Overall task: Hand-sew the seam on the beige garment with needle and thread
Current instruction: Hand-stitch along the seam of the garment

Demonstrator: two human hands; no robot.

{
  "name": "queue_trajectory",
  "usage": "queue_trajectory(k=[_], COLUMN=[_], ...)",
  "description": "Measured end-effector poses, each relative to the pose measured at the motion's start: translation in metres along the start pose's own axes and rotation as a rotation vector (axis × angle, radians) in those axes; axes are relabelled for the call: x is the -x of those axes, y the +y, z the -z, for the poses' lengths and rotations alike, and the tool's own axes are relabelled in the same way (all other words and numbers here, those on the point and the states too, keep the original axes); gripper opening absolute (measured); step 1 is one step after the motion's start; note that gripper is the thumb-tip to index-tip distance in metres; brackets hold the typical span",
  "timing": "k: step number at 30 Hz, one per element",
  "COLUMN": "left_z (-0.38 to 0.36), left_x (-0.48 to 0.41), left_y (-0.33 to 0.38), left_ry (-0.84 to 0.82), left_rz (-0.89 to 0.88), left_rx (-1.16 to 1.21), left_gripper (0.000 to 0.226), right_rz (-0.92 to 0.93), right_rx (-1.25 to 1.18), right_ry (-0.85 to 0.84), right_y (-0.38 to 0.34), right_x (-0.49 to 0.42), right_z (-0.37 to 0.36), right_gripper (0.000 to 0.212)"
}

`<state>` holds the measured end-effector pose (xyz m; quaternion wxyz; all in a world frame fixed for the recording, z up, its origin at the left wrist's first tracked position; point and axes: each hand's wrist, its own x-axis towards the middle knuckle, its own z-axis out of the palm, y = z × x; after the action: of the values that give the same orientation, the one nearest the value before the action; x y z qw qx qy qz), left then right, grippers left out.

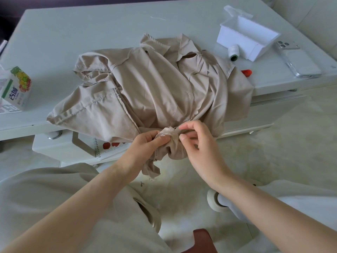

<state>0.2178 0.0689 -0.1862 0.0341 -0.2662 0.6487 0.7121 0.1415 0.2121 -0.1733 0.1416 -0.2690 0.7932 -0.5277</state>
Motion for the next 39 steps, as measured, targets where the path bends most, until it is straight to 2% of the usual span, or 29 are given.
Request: queue_trajectory(k=[2, 4, 9, 13, 19, 26, 31, 36, 39], left_z=[0.000, -0.001, -0.001, -0.001, 0.000, 0.001, 0.000, 0.000, 0.000], left_x=[0.000, 0.001, 0.000, 0.001, -0.002, -0.005, -0.005, -0.005, -0.004], left_y=[0.002, 0.003, 0.001, 0.002, 0.001, 0.000, -0.001, -0.001, 0.000], left_ry=[-0.006, -0.021, -0.025, -0.036, 0.044, 0.171, 0.209, 0.215, 0.239], left_rz=[-0.002, 0.003, 0.021, 0.037, 0.038, 0.037, 0.029, -0.009, -0.023], left_rx=[0.003, -0.002, 0.004, 0.018, 0.046, 0.058, 0.060, 0.068, 0.084], left_gripper=[0.033, 0.044, 0.043, 0.055, 0.040, 0.021, 0.017, 0.044, 0.043], right_rz=[0.127, 0.175, 0.189, 0.175, 0.057, -0.060, -0.118, -0.176, -0.194], right_rx=[0.080, 0.149, 0.150, 0.031, -0.347, -0.399, -0.255, -0.126, -0.082], right_ry=[-0.006, -0.031, -0.053, -0.027, -0.107, -0.149, -0.141, -0.143, -0.169], right_y=[-0.002, -0.004, -0.007, -0.011, -0.020, -0.011, 0.006, 0.022, 0.029], right_x=[0.001, -0.001, -0.007, -0.007, -0.004, 0.003, 0.010, 0.018, 0.022], right_z=[0.001, 0.000, -0.004, -0.006, 0.000, 0.012, 0.023, 0.034, 0.039], right_gripper=[0.012, 0.015, 0.007, 0.005, 0.015, 0.018, 0.019, 0.017, 0.016])
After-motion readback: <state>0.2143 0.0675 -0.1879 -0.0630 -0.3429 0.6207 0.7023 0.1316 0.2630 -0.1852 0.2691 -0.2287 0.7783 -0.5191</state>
